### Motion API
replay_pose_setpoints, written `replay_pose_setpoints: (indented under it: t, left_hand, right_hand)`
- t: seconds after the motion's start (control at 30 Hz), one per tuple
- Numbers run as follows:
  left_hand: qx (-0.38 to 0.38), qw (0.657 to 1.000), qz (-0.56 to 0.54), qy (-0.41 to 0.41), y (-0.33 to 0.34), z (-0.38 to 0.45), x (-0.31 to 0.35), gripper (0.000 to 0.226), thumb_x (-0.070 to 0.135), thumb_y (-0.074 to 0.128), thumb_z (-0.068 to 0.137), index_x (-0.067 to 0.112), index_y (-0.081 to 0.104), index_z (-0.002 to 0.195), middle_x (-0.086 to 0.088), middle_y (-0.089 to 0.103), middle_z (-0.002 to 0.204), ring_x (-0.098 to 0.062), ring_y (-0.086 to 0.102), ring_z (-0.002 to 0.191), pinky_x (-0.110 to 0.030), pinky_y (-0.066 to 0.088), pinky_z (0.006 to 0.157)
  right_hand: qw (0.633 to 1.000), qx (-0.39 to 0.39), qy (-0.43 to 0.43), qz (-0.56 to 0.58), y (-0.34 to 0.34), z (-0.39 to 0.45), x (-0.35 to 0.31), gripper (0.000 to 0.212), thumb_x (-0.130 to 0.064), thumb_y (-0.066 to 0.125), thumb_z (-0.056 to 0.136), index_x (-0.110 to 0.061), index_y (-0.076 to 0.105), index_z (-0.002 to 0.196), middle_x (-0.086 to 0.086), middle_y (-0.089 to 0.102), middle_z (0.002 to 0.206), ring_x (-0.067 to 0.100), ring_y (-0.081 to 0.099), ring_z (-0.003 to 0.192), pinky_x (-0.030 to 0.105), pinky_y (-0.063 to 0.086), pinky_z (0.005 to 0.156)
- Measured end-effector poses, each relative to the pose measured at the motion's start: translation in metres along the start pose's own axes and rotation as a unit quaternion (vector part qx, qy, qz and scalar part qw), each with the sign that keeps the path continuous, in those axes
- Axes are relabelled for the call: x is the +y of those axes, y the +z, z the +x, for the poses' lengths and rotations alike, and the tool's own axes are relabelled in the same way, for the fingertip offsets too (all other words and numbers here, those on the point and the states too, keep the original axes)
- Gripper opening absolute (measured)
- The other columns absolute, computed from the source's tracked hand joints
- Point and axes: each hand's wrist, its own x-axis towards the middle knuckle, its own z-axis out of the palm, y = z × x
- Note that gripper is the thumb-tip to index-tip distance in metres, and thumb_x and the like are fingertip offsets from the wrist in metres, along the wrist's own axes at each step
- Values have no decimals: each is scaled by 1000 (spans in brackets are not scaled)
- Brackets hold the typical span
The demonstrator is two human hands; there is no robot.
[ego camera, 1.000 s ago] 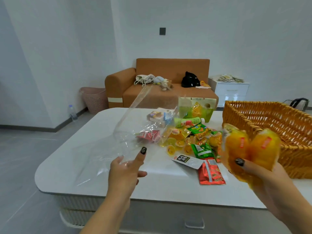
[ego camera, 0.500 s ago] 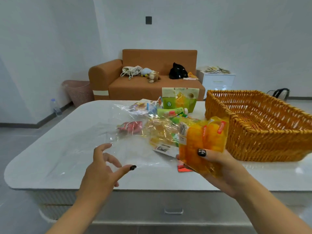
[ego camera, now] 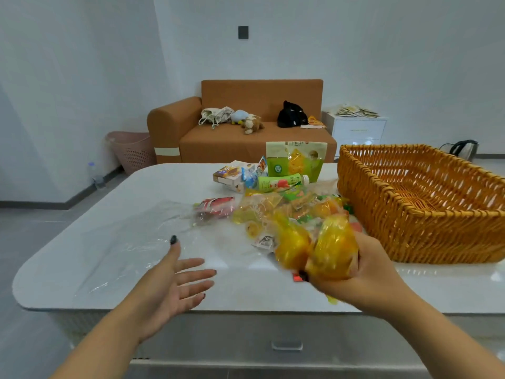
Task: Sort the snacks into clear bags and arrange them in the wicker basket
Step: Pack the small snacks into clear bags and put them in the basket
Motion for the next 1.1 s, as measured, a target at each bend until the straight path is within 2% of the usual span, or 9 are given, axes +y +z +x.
replay_pose_setpoints:
  t: [0.17,0.4,0.53,0.67,0.73,0.77,0.83,0.97,1.1]
  left_hand:
    - [-126,974,-155,-108,-21,-3,8,106,74,39,77,-16,40,132,-35,60,123,-35,74,82,-40,59,46]
    - [-143,981,-77,-107,-46,15,-5,75,54,49,82,-8,64,120,-30,62,122,-38,73,85,-42,60,49]
    - [-182,977,-76,-87,-46,19,-13,69,26,85,68,-4,60,125,-33,58,128,-45,68,98,-48,59,69]
    - [-222,963,-150,-26,-44,28,-14,88,-4,92,41,-2,53,120,-32,58,128,-40,68,104,-43,62,63]
    - [-291,935,-199,-31,-30,15,-5,51,-5,73,73,0,53,120,-31,44,142,-35,61,119,-43,60,84]
    - [-333,923,-192,7,-31,16,-7,36,-5,44,91,0,52,126,-30,29,152,-34,51,131,-43,50,101]
    - [-376,902,-209,24,-37,11,-17,59,-6,7,90,0,42,138,-30,9,157,-36,37,140,-46,30,115]
    - [-405,910,-90,22,-32,-19,-7,52,26,39,101,3,35,148,-32,18,156,-43,51,127,-52,47,101]
    - [-272,959,-81,-15,-33,-47,-6,78,55,83,65,29,58,134,-18,53,142,-35,71,97,-39,62,58]
  right_hand:
    - [980,-126,-81,-131,1,-20,-4,48,-25,87,67,-20,67,111,-6,66,114,13,62,113,38,52,88]
    - [937,-244,-120,-220,13,-39,-18,48,-47,72,83,-36,56,126,-18,50,134,-3,39,133,20,38,106]
    - [923,-275,-148,-223,17,-45,-20,45,-38,72,84,-27,59,125,-11,52,131,0,37,135,19,38,105]
    - [949,-235,-108,-178,6,-46,-12,52,-27,82,74,-21,60,122,-4,57,128,9,48,129,34,47,100]
    - [954,-192,-106,-206,-6,-44,-8,55,-30,83,72,-21,60,121,-2,58,128,9,50,126,31,47,100]
    - [950,-176,-111,-233,-12,-43,-7,56,-31,83,71,-19,60,121,0,58,128,9,50,126,28,45,101]
    - [937,-156,-134,-281,-20,-42,-9,56,-34,80,72,-16,61,122,3,59,128,12,50,127,26,42,104]
    - [932,-138,-182,-281,-20,-43,-21,50,-36,75,78,-14,63,121,0,60,127,15,51,127,32,44,103]
    - [914,-195,-218,-281,-7,-52,-36,58,-39,79,75,-21,57,127,-5,57,131,11,45,132,28,41,106]
